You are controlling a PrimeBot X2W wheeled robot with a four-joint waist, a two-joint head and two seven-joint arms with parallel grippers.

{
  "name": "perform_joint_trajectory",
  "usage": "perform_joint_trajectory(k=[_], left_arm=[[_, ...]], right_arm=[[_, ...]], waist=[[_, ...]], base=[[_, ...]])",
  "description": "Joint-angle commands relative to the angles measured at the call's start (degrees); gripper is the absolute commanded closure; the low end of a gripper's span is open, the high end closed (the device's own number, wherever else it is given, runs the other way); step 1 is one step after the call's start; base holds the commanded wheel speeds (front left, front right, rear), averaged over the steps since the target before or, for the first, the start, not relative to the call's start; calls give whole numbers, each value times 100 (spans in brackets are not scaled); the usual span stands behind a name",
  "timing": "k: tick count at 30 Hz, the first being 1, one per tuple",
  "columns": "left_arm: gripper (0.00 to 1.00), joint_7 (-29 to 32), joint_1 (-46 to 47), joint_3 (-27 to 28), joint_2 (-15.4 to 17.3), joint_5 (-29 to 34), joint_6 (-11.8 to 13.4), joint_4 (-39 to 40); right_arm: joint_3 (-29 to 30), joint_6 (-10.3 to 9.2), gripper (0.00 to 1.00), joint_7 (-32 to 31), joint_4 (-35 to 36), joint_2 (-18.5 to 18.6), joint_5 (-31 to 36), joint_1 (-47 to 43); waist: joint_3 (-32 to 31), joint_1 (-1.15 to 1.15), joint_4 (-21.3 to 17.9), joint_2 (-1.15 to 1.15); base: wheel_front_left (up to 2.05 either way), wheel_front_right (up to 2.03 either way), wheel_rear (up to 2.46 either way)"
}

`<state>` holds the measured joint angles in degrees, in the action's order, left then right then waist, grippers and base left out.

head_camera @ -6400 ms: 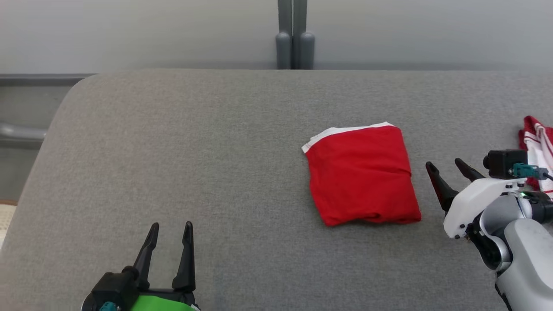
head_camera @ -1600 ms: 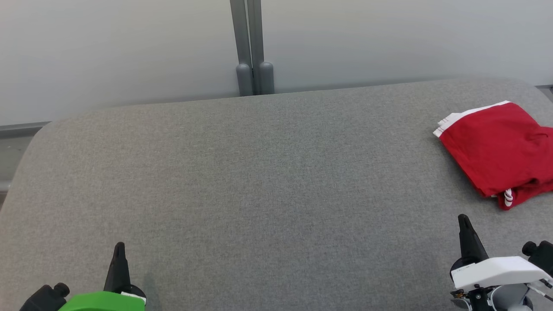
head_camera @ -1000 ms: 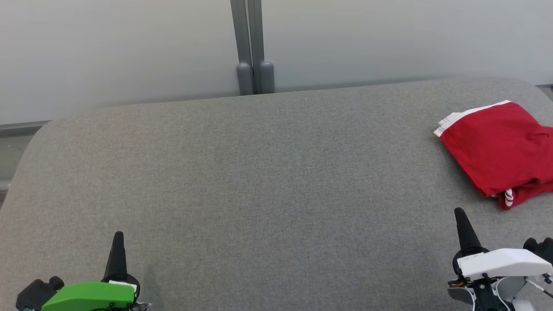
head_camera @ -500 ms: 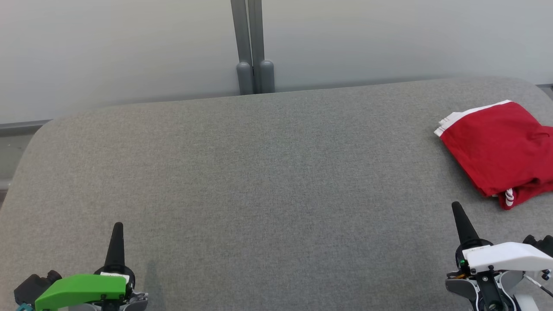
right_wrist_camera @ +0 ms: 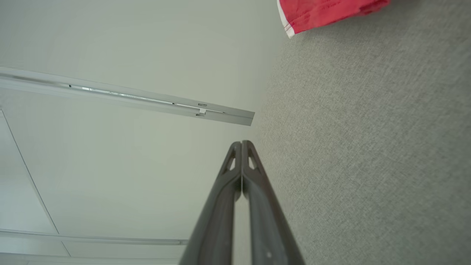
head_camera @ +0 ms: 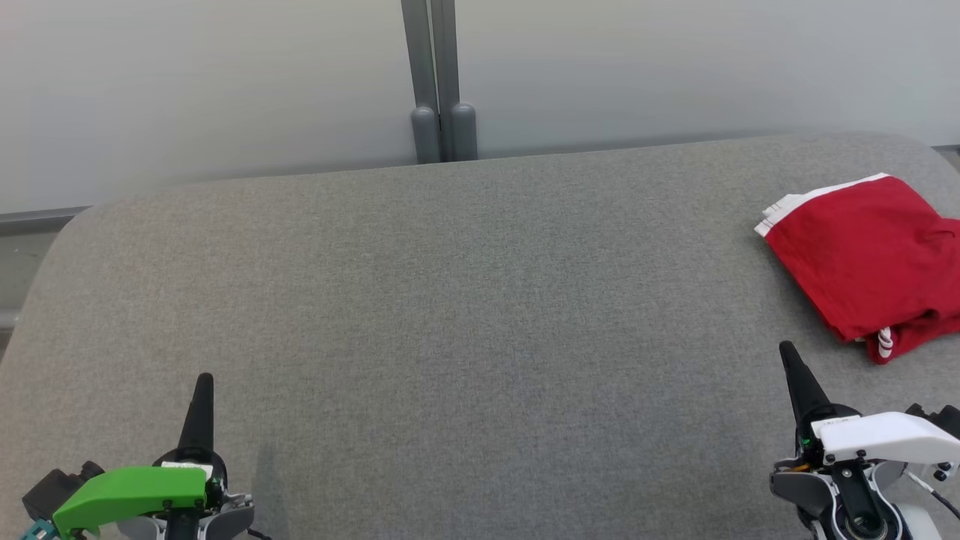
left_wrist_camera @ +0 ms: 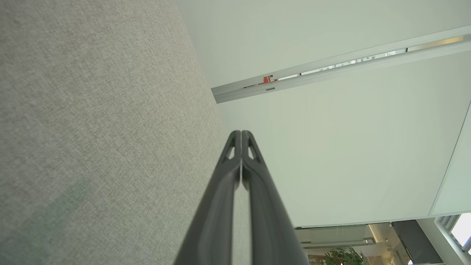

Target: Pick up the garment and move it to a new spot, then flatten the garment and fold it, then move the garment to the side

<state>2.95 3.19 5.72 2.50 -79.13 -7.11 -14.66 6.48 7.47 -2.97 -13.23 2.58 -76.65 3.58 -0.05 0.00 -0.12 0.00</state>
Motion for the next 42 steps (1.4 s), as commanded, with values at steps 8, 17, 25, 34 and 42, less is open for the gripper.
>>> perform_joint_trajectory(k=[8, 17, 25, 34, 42], left_arm=[[100, 114, 181, 46, 51, -436, -48, 54], [100, 211, 251, 63, 54, -784, -54, 59], [100, 300, 308, 78, 56, -1074, -50, 64], [100, 381, 352, 91, 58, -1342, -55, 68], [100, 379, 344, 90, 57, -1333, -54, 66]], right_arm=[[9, 4, 100, -120, -15, 38, -491, 153], [9, 4, 100, -220, -45, 40, -911, 197], [10, 4, 100, -304, -67, 41, -1275, 257], [11, 4, 100, -382, -90, 43, -1600, 291], [10, 4, 100, -378, -87, 43, -1593, 285]], waist=[[6, 0, 3, 0], [12, 0, 6, 0], [17, 0, 9, 0], [23, 0, 12, 0], [23, 0, 12, 0]], base=[[0, 0, 0], [0, 0, 0], [0, 0, 0], [0, 0, 0], [0, 0, 0]])
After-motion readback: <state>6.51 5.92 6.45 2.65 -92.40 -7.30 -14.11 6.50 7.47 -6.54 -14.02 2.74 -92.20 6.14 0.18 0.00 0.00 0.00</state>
